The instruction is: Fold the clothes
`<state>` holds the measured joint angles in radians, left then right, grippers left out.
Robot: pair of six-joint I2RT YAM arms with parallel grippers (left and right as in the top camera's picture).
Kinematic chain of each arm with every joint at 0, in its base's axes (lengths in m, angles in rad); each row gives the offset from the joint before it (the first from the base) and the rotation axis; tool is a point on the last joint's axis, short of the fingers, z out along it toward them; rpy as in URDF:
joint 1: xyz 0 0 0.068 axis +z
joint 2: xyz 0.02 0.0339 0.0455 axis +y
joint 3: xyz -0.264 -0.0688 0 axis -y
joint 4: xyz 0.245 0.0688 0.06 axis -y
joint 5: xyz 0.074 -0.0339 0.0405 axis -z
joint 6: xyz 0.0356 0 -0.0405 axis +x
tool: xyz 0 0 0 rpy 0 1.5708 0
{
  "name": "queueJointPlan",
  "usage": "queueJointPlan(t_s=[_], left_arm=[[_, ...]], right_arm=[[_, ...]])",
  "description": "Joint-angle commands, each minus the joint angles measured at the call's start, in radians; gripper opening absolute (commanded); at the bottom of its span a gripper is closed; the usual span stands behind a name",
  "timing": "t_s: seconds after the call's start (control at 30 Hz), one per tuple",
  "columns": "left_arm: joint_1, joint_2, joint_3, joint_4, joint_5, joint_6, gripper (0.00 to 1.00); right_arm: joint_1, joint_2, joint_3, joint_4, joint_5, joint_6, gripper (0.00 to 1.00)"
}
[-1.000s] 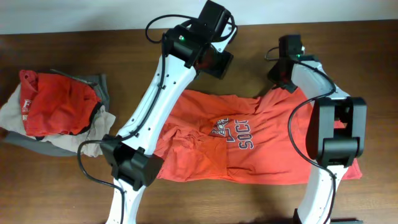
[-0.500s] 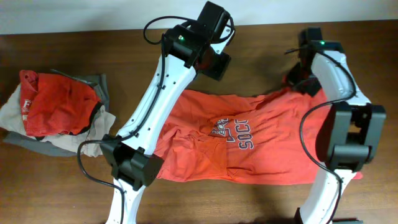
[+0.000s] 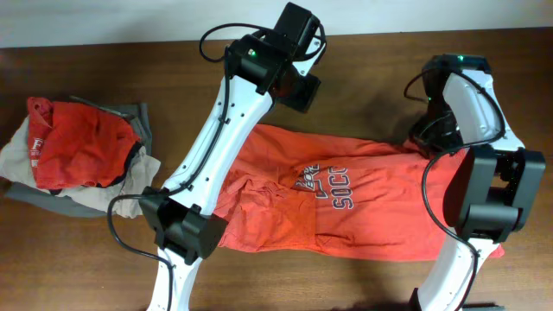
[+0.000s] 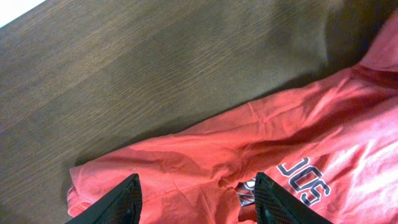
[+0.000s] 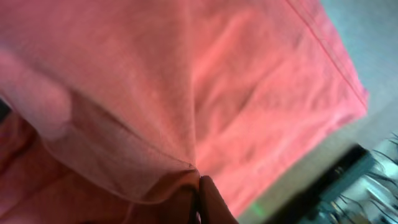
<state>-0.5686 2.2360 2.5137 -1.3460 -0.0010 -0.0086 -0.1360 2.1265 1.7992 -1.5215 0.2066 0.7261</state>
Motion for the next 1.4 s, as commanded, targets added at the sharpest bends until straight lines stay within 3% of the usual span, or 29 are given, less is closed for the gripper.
queueJointPlan(t_s=[0.0, 0.47, 0.63, 0.93, 1.1, 1.37], left_arm=[[0.007, -0.021, 0.016, -0.01, -0.008, 0.001, 0.58], [0.007, -0.021, 0.016, -0.034, -0.026, 0.005, 0.59], [0.007, -0.021, 0.016, -0.036, -0.026, 0.021, 0.61], [0.007, -0.021, 0.016, -0.055, -0.077, 0.025, 0.65], [0.007, -0.027, 0.016, -0.087, -0.079, 0.052, 0.66], [0.034, -0.174, 0.017, -0.145, -0.215, 0.035, 0.67]], right_arm=[[0.005, -0.053, 0.015, -0.05, 0.034, 0.007, 0.04], [0.014, -0.106, 0.006, -0.165, 0.004, 0.005, 0.04], [0.025, -0.106, 0.005, -0.178, 0.003, 0.004, 0.29], [0.047, -0.106, 0.006, -0.087, -0.002, 0.003, 0.33], [-0.008, -0.106, 0.009, 0.034, -0.026, -0.066, 0.63], [-0.143, -0.104, -0.016, 0.113, -0.038, -0.093, 0.69]])
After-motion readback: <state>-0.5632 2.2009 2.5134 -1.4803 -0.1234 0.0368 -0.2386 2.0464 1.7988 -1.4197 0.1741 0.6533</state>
